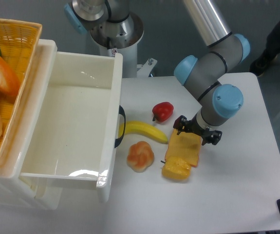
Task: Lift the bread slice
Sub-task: 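Lower the open gripper onto the bread slice edge and close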
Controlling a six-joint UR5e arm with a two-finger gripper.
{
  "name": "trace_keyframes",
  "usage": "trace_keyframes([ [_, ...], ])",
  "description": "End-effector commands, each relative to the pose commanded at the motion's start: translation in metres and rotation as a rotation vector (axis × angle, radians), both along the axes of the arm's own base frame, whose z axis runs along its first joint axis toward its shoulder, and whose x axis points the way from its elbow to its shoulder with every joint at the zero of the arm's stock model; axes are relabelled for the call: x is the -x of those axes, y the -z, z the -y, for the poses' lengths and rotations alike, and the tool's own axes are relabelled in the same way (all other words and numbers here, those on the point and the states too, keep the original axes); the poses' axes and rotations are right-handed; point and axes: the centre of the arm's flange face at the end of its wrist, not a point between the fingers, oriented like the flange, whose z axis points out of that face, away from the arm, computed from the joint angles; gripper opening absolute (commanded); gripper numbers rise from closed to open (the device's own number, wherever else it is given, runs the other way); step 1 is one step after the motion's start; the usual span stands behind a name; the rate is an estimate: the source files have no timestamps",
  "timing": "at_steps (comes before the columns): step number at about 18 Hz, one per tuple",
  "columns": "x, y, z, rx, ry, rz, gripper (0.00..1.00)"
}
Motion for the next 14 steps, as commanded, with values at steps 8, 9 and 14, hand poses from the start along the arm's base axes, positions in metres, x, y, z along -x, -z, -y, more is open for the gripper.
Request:
trace_keyframes([
  [8,0.011,-0.003,0.002,-0.007,-0.008,-0.011,1.0],
  [9,0.011,-0.003,0.002,-0.007,-0.009,-0.011,1.0],
  [14,0.013,0.001,0.004,-0.003,-0.008,-0.006,1.0],
])
